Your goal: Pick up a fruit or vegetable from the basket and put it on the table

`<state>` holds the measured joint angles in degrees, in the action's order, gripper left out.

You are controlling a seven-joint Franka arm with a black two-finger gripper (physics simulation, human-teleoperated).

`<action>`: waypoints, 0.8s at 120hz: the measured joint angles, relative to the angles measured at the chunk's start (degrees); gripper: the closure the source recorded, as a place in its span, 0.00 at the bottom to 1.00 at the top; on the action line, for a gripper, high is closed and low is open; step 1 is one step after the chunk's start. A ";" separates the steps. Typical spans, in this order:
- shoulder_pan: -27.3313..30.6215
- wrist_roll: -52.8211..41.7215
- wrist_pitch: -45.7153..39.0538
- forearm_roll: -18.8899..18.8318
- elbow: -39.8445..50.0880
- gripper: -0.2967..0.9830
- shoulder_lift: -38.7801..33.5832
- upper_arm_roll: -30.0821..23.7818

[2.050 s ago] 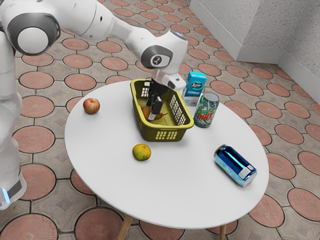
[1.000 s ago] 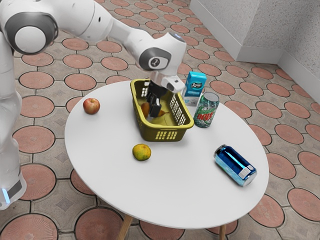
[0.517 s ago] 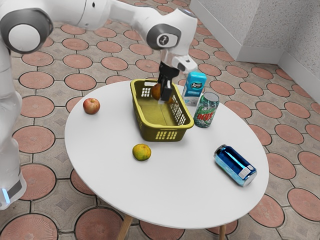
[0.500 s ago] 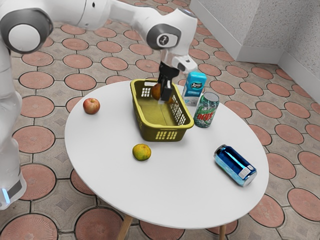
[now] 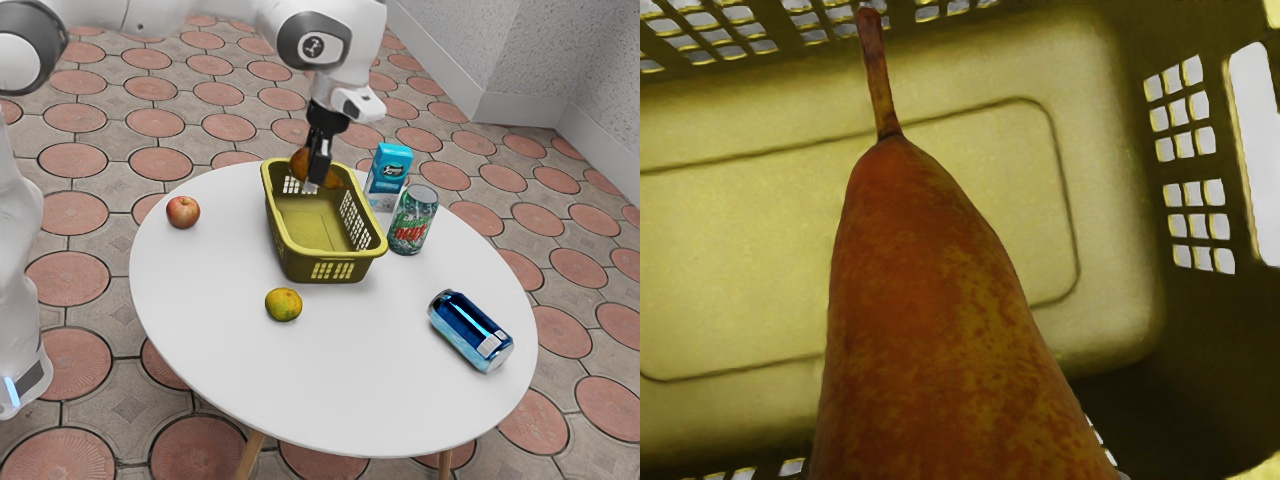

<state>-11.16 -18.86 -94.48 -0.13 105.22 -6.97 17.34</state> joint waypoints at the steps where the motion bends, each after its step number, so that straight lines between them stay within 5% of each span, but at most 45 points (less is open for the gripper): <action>1: -0.04 -0.01 0.05 0.00 0.01 0.64 -0.09 -0.21; 96: -0.22 -0.37 1.42 4.66 2.48 0.64 -4.07 -19.25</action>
<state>-11.39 -19.23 -93.06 4.52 107.70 -11.04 -1.92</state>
